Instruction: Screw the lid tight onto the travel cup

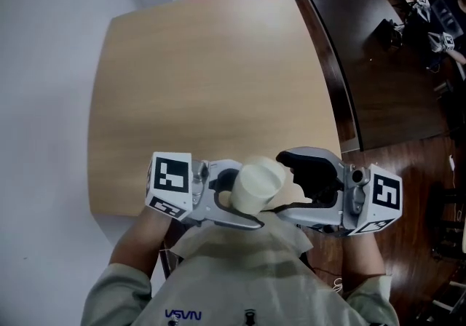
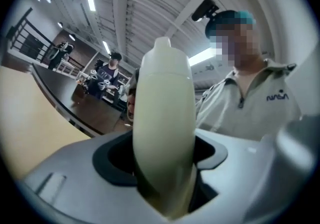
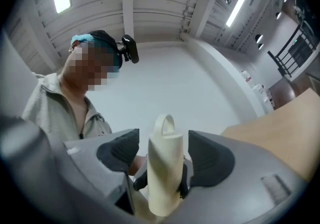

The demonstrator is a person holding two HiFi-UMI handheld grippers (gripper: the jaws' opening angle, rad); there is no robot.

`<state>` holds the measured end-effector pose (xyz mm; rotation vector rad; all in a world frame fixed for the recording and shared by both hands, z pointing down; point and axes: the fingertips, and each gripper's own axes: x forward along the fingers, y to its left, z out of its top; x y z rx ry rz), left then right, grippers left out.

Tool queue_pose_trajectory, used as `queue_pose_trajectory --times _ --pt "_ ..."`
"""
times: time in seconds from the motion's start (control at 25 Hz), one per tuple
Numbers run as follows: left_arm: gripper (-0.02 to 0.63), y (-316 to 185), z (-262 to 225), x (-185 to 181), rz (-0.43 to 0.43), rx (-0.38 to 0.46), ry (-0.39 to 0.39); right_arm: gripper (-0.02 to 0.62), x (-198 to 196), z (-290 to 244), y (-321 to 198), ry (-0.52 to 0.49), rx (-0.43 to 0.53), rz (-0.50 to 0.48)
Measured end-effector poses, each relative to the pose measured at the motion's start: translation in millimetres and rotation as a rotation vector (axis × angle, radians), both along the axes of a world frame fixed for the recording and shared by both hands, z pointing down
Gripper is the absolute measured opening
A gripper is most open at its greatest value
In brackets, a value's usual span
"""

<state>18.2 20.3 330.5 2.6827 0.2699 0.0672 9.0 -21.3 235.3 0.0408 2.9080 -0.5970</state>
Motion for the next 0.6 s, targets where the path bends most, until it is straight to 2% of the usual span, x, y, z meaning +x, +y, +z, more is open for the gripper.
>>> queue_pose_trajectory --times 0.12,0.36,0.6 --pt "0.316 9 -3 -4 0.066 -0.001 0.024 0.300 -5 2 7 0.009 0.018 -0.076" --pt "0.316 22 -4 5 0.144 0.009 -0.011 0.311 -13 -4 20 0.019 0.047 -0.192" --pt "0.316 29 0 15 0.181 0.011 -0.062 0.311 -15 -6 23 0.036 0.061 -0.226"
